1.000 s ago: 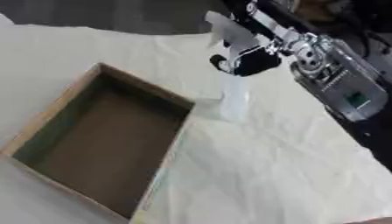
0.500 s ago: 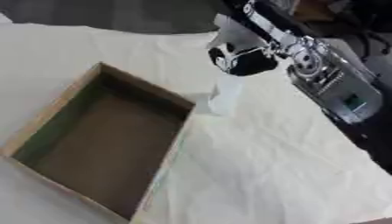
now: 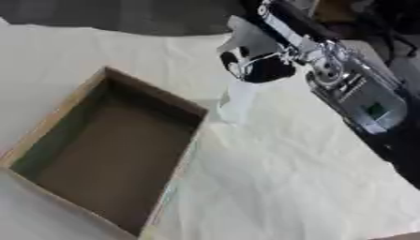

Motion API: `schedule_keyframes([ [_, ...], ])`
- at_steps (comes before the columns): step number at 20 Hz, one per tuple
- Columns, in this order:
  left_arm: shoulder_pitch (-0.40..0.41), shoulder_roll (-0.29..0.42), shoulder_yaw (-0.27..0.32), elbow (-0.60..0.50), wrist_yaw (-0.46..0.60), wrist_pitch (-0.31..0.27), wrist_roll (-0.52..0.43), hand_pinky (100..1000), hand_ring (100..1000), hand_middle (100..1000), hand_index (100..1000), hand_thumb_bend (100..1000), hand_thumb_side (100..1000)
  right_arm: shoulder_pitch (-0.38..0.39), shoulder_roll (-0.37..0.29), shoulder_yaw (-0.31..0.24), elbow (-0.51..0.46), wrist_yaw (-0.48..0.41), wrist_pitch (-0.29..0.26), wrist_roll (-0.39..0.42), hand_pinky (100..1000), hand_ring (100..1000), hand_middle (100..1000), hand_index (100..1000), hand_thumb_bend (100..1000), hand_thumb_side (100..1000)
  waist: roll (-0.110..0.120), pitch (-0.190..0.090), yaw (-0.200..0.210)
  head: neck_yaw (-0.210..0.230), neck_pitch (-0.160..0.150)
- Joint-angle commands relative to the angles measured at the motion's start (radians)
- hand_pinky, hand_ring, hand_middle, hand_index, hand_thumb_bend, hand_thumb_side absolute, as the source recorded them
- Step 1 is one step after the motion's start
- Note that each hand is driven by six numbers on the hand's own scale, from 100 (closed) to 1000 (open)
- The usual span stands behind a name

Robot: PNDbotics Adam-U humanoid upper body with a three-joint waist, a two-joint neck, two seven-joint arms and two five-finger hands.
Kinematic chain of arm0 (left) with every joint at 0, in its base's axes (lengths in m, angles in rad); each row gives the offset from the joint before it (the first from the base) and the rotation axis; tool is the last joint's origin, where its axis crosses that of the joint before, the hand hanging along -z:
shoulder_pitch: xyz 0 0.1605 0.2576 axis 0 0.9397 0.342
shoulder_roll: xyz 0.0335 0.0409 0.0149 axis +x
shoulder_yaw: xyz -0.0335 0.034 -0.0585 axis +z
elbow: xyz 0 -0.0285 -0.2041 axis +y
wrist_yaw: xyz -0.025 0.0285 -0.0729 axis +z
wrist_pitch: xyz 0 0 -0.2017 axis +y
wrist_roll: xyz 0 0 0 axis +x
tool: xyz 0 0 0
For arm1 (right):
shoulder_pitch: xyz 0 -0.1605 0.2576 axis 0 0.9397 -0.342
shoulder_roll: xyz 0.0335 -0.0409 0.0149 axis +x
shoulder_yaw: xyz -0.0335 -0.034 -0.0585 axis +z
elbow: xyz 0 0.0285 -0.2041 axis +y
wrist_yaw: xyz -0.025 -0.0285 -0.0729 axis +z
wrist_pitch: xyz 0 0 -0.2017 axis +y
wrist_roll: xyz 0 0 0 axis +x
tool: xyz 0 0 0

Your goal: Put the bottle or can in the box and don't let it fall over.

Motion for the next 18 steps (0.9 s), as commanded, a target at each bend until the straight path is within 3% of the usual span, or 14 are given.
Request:
schedule_keyframes([
  [1,-0.006,0.009,0.005,-0.019,0.005,-0.001,-0.004,919,538,740,818,100,819,-0.01,-0.042,-0.01,-0.013,0.003,-0.007,0.006,100,100,100,100,100,179,0.005,-0.015,-0.003,-0.004,-0.008],
  [7,-0.006,0.013,0.005,-0.019,0.01,0.0,-0.005,920,535,726,817,101,815,-0.012,-0.054,-0.021,-0.035,-0.01,-0.01,0.004,100,100,100,100,100,208,0.006,-0.024,-0.008,-0.003,-0.004],
  [18,0.0,0.023,0.006,-0.019,0.022,0.0,-0.001,918,537,720,812,102,804,-0.018,-0.075,-0.042,-0.038,0.002,0.032,-0.007,100,100,100,100,100,210,0.011,-0.06,-0.016,-0.004,0.013],
])
